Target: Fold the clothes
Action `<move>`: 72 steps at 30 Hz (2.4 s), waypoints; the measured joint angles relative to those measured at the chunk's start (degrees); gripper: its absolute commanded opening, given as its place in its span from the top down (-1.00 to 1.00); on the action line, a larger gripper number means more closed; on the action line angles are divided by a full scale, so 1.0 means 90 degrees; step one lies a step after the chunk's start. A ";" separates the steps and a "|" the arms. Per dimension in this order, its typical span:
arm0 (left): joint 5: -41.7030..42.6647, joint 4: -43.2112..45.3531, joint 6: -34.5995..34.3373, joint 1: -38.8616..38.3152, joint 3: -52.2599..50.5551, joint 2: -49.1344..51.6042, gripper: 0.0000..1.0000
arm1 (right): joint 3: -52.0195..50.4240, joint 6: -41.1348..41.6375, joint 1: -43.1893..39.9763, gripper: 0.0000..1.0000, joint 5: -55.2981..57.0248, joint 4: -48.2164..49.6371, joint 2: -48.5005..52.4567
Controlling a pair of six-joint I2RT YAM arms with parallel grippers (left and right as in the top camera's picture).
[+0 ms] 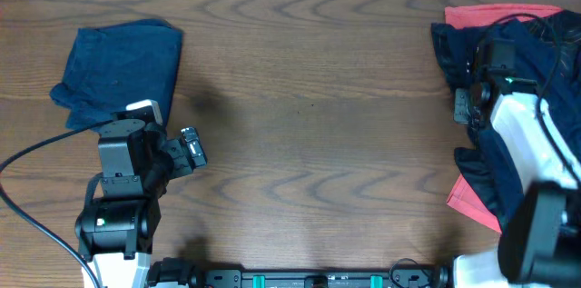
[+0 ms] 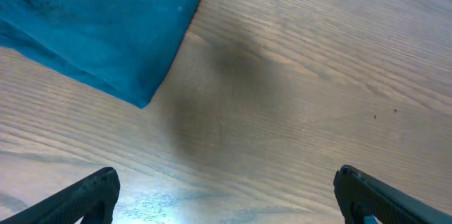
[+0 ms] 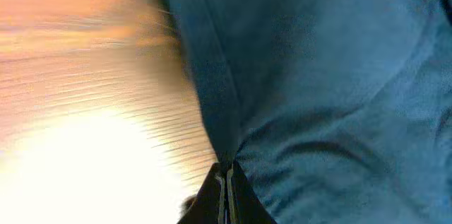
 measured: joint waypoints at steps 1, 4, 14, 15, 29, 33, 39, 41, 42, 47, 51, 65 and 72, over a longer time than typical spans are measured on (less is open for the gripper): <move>0.0000 0.0000 -0.0002 0.0000 0.0000 0.0000 -0.96 | 0.0000 -0.0070 0.0131 0.98 -0.0129 -0.0078 -0.0187; 0.0000 0.0000 -0.0002 0.0000 0.0000 0.0000 -0.96 | 0.0012 -0.0216 0.0641 0.98 -0.0661 -0.0442 -0.0656; 0.0000 0.0002 0.0000 0.0000 0.0000 0.0000 -0.96 | 0.0012 0.0340 0.3084 0.99 -0.1428 0.0104 -0.0464; 0.0000 0.0015 -0.0002 0.0000 0.0000 0.0000 -0.96 | 0.0007 0.0505 0.3315 0.97 -0.1452 0.0488 -0.0362; 0.0172 0.0029 -0.0002 0.0000 0.0000 0.0015 -0.96 | 0.0010 0.2225 0.4379 0.24 -0.1423 0.3750 0.0743; 0.0600 0.0024 -0.0002 0.0000 0.0000 0.0073 -0.96 | 0.0005 0.2076 0.4180 0.00 -0.0690 0.2805 0.0644; 0.1535 0.0051 -0.0027 -0.0080 0.0000 0.0750 -0.96 | 0.0007 0.1970 0.2999 -0.26 -0.0002 0.1307 -0.0279; 0.1763 0.0121 -0.0034 -0.0238 0.0000 0.1107 -0.96 | 0.0022 0.1950 0.2448 -0.46 0.0078 0.0823 -0.0595; 0.1875 0.0197 -0.0063 -0.0369 0.0000 0.1319 -0.96 | 0.0029 0.1982 0.2271 -0.58 0.0070 0.0631 -0.0673; 0.2234 0.0784 -0.0435 -0.1158 0.0000 0.2322 -0.96 | 0.0039 0.1936 0.1387 -0.91 0.0039 -0.0214 -0.0872; 0.2356 0.1311 -0.0967 -0.1945 0.0000 0.3099 -0.96 | 0.0039 0.1938 0.0988 -0.99 0.0015 -0.0532 -0.0877; 0.2492 0.3687 -0.3580 -0.4044 0.0002 0.5481 -0.67 | 0.0041 0.1940 0.0568 -0.96 0.0007 -0.0850 -0.0877; 0.2443 0.3815 -0.3995 -0.4651 0.0012 0.5654 0.12 | 0.0039 0.1943 0.0566 -0.79 0.0005 -0.0860 -0.0877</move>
